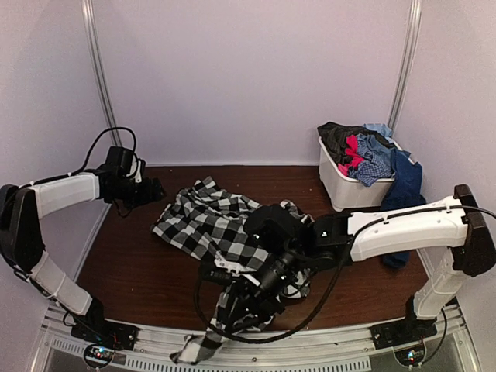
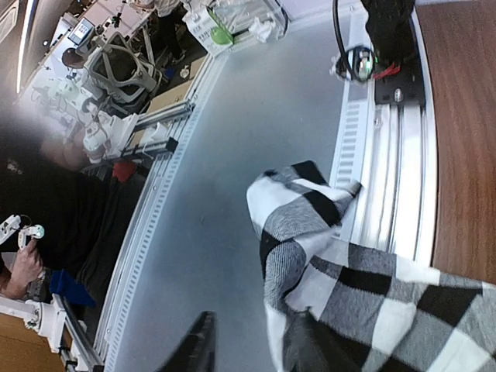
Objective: Fold and stack the mixed laundry pile
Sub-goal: Flatten out the crumpled shirt at the center of the board.
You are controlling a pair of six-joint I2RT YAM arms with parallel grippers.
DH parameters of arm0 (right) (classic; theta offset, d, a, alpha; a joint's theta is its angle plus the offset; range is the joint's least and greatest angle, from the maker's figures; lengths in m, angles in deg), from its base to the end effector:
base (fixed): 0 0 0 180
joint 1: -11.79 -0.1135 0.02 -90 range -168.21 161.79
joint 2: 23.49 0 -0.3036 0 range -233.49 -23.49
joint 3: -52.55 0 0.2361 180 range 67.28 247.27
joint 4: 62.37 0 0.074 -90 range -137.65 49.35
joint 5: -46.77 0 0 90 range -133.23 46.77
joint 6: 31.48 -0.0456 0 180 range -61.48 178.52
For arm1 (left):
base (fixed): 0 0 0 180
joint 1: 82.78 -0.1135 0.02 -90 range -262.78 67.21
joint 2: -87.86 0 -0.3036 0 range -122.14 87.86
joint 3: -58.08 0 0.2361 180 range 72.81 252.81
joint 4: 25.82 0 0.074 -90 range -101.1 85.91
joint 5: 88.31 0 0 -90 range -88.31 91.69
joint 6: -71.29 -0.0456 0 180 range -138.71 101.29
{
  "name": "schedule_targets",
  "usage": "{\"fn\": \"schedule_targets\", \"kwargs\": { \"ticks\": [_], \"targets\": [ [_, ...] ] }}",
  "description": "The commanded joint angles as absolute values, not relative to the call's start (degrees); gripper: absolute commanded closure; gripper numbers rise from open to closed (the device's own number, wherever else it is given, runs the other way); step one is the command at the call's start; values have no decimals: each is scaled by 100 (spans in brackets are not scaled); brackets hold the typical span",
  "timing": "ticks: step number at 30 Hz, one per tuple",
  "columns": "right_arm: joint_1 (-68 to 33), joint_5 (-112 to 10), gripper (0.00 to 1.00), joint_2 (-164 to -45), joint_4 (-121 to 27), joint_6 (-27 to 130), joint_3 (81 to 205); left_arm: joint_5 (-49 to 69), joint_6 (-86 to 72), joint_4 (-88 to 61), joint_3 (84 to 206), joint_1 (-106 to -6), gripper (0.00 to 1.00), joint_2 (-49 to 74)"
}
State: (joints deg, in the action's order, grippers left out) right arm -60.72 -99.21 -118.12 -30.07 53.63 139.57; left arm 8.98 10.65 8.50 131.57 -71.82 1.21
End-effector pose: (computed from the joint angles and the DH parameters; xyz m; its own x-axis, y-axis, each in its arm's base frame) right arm 0.0706 0.3498 0.3210 -0.2539 -0.6471 -0.7189 -0.7056 -0.3845 0.5952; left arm 0.3059 -0.0651 0.2749 -0.7644 -0.3473 -0.5432 -0.1170 0.9032 -0.4129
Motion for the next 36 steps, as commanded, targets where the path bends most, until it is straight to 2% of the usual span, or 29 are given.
{"fn": "schedule_targets", "kwargs": {
  "ticks": [1,3,4,6,11,16,23,25,31,34,36],
  "targets": [
    [-5952,-9956,46,-11584,-2384,5927,13648,930,908,807,13269,-7224,13,-1],
    [-5635,-9663,30,-11118,-2712,5748,13427,878,860,833,13241,-7224,13,-30],
    [-5336,-9589,12,-10951,-2980,5495,13270,850,822,863,13246,-7224,13,-68],
    [-4659,-9192,5,-10717,-3471,4995,12945,830,733,909,13285,-7216,13,-154],
    [-3416,-8093,13,-11025,-3776,4234,12611,511,592,1102,13530,-7048,13,-422],
    [-3330,-8027,17,-11848,-4076,3959,12936,332,646,1238,13863,-6947,13,-878],
    [-3225,-7008,16,-12471,-3634,4019,12919,301,579,1457,14338,-6910,16,-1611],
    [-3151,-6774,15,-12624,-3562,4095,12900,363,554,1463,14372,-6892,24,-1751],
    [-2847,-6695,14,-13067,-3506,4354,12871,580,701,1320,13645,-6890,78,-1384],
    [-2676,-6653,14,-13118,-3443,4503,12845,475,859,1245,12839,-6890,100,-676],
    [-2557,-6606,14,-13084,-3385,4619,12807,384,1022,1300,12397,-6890,100,-80]
  ]
}}
